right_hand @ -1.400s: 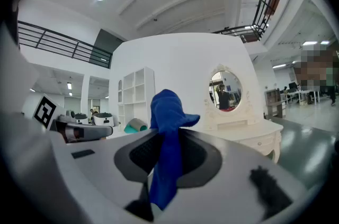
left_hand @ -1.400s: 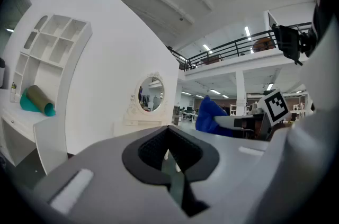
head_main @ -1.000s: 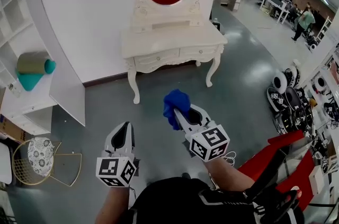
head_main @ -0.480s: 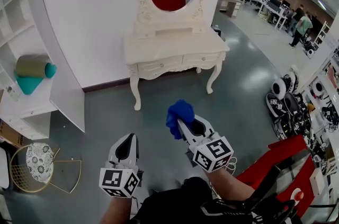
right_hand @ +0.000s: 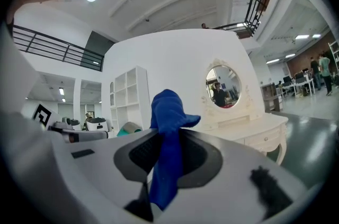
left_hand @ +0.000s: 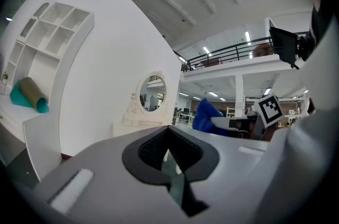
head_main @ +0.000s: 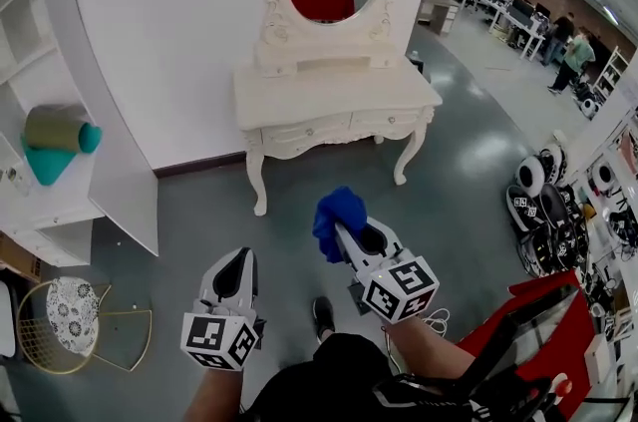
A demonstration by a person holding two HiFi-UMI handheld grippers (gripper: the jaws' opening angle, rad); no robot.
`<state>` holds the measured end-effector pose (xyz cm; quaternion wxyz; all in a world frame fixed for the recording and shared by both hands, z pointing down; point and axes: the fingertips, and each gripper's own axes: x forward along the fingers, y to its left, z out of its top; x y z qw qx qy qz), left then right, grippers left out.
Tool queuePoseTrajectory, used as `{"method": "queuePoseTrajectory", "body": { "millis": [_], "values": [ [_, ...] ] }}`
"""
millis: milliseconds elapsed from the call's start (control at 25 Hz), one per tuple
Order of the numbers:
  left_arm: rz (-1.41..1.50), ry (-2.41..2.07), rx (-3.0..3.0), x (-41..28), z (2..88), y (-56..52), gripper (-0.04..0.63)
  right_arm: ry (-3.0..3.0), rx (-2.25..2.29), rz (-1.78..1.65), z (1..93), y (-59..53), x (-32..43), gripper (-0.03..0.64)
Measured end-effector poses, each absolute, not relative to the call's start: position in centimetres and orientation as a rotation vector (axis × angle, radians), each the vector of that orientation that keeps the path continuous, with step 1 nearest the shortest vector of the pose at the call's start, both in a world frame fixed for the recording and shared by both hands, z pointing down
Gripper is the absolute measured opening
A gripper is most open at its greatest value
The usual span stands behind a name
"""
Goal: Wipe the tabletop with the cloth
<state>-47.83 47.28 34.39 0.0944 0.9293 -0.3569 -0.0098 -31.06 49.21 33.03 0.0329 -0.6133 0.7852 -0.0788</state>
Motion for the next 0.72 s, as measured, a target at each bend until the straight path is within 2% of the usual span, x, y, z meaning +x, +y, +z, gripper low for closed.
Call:
{"method": "queuePoseTrajectory", "body": {
  "millis": [720],
  "values": [
    [0.003,-1.219,2.712,-37.8,33.2,26.6,0.008,2.536,-1.701,-0.26,32.7,27.3,-20.8,0.089]
  ]
}}
